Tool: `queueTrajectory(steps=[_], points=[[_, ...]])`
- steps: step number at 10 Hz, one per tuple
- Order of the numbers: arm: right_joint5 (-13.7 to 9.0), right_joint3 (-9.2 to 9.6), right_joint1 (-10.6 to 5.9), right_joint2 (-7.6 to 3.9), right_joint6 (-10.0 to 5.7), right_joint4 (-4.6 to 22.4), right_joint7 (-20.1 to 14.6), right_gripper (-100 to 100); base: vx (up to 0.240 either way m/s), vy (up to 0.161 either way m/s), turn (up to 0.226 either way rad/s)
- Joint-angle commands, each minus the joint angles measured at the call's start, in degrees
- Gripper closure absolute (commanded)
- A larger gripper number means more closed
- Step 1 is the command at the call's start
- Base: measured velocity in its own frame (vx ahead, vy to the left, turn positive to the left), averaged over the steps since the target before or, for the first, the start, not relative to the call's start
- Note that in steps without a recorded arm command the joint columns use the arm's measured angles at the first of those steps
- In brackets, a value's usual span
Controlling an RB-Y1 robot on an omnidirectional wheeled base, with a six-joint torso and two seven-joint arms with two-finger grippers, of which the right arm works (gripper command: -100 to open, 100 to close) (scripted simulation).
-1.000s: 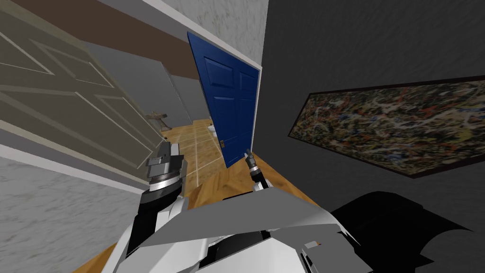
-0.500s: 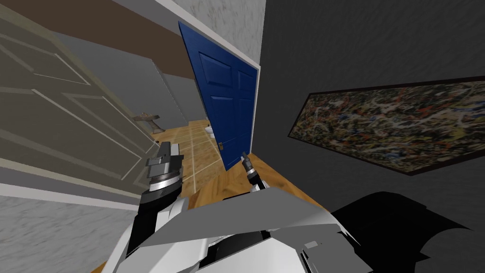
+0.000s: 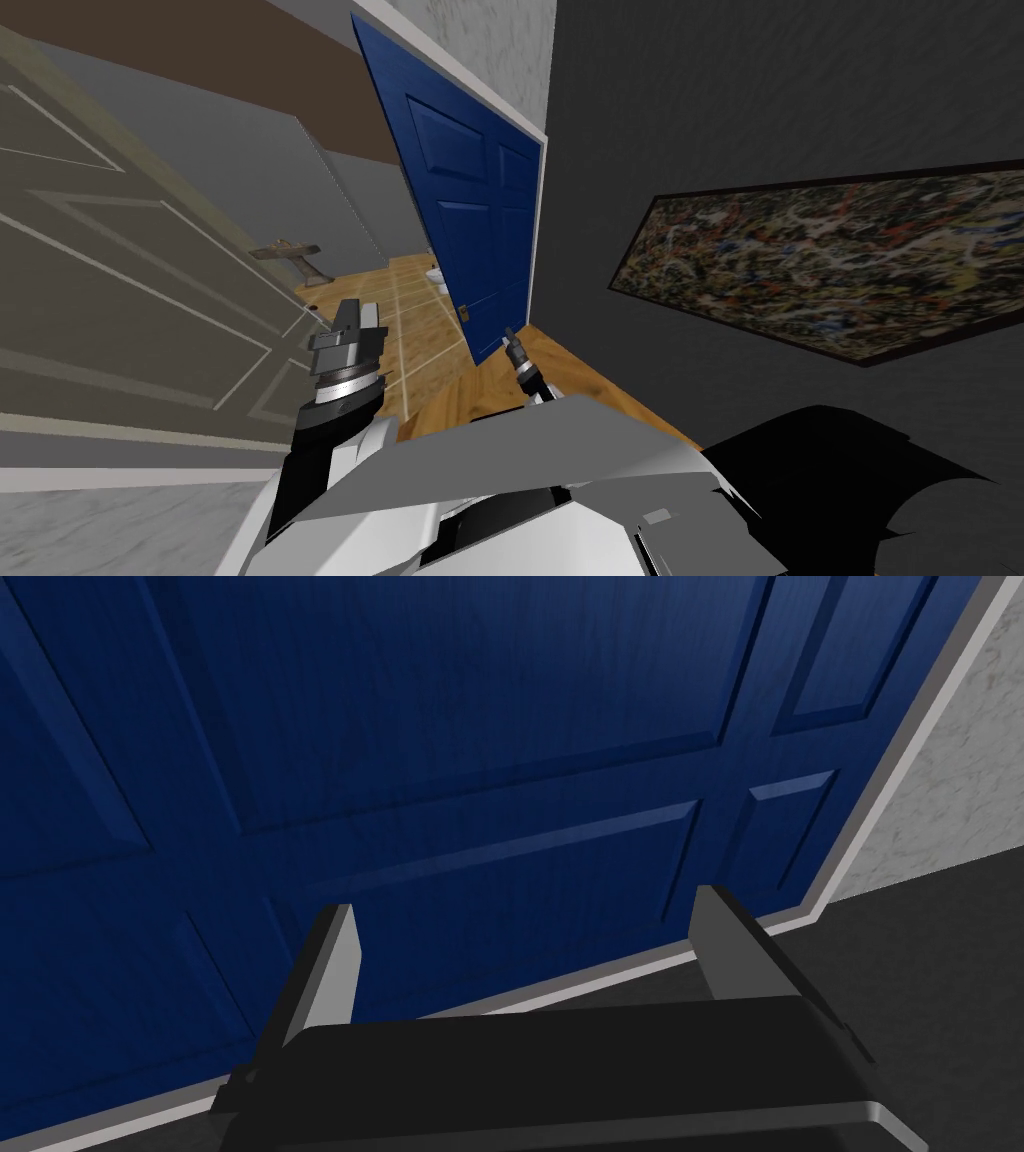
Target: Push the door open
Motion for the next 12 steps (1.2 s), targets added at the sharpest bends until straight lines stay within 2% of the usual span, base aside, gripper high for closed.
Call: queueTrajectory(steps=[1, 2, 3, 5, 7, 9, 11, 12], points=[[0.1, 1.55, -0.4, -0.18, -0.43, 1.7, -0.2, -100, 0.141, 0.072, -0.109], [0.2, 2.85, -1.2, -0.32, -0.97, 3.9, -0.5, -100, 0.158, 0.066, -0.144], [0.2, 2.85, -1.2, -0.32, -0.97, 3.9, -0.5, -100, 0.104, 0.063, -0.036], [0.2, 4.15, -2.0, -0.45, -1.51, 6.1, -0.7, -100, 0.067, 0.04, -0.052], [0.3, 6.6, -3.5, -0.66, -2.52, 10.2, -1.2, -100, 0.146, 0.072, -0.122], [0.3, 7.83, -4.25, -0.76, -3.02, 12.3, -1.4, -100, 0.113, 0.089, -0.094], [0.4, 10.05, -5.62, -0.91, -3.93, 16.1, -1.8, -100, 0.12, 0.082, -0.116], [0.4, 10.6, -5.96, -0.95, -4.16, 17.0, -1.9, -100, 0.153, 0.093, -0.087]])
